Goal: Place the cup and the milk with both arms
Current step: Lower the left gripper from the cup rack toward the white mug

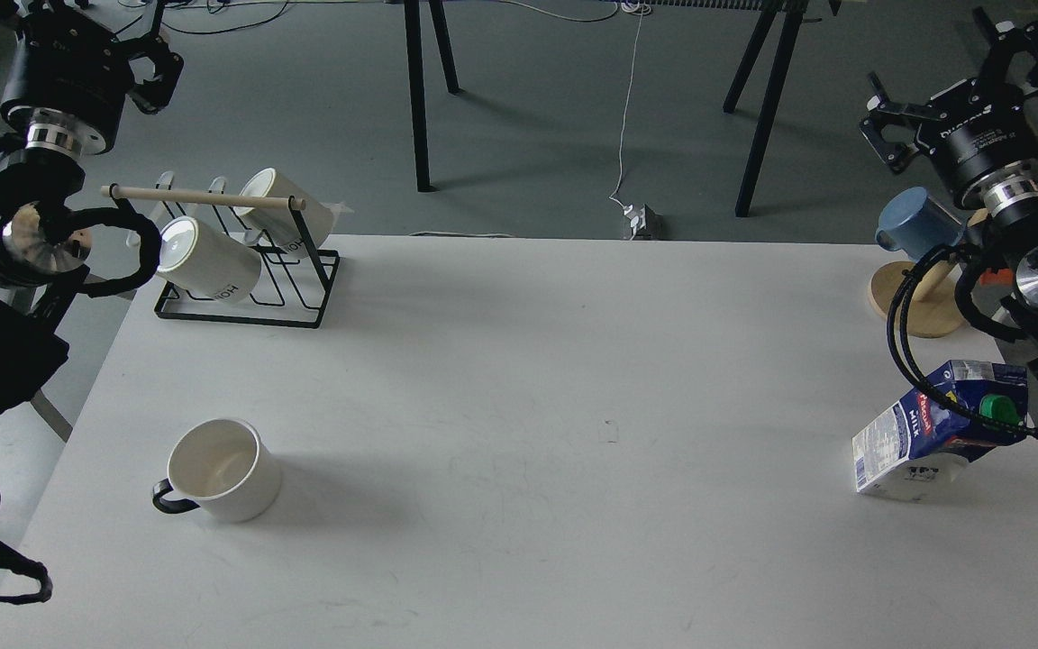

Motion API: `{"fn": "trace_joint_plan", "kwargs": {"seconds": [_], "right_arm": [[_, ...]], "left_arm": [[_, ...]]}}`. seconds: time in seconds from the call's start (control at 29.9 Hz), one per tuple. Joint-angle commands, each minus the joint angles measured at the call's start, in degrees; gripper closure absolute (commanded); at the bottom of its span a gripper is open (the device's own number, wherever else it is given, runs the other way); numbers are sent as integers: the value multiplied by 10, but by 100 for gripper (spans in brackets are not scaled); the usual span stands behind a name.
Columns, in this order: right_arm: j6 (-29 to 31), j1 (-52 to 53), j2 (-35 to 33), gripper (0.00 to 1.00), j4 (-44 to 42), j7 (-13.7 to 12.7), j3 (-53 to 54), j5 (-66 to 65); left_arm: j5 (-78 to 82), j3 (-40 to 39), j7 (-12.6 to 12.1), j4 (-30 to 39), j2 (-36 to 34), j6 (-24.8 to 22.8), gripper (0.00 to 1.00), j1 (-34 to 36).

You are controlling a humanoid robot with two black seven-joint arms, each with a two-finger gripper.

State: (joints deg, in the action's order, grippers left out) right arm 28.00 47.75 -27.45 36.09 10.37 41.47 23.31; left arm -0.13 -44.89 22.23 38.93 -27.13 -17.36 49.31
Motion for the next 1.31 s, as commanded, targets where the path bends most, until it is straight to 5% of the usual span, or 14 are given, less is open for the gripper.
{"fn": "trace_joint_plan", "kwargs": {"seconds": [0.0,0.33,0.57,0.74,1.1,1.27], "right_arm": [[0,5,7,1,-5,1,6,0],[0,5,12,1,5,0,4,-5],[0,1,0,1,31,1,9,-5],[0,1,6,1,30,1,23,-5],[0,-2,0,1,34,1,24,-5],[0,-2,0,1,34,1,22,-5]], "left_arm": [[0,2,-1,0,0,0,0,0],[7,11,8,32,-35,-36,0,-18],[39,28,13,180,-160,-43,0,-123],[168,26,58,272,-248,-42,1,-213],[341,40,58,323,-421,-43,1,-347],[473,59,58,345,-451,-26,1,-352]]}}
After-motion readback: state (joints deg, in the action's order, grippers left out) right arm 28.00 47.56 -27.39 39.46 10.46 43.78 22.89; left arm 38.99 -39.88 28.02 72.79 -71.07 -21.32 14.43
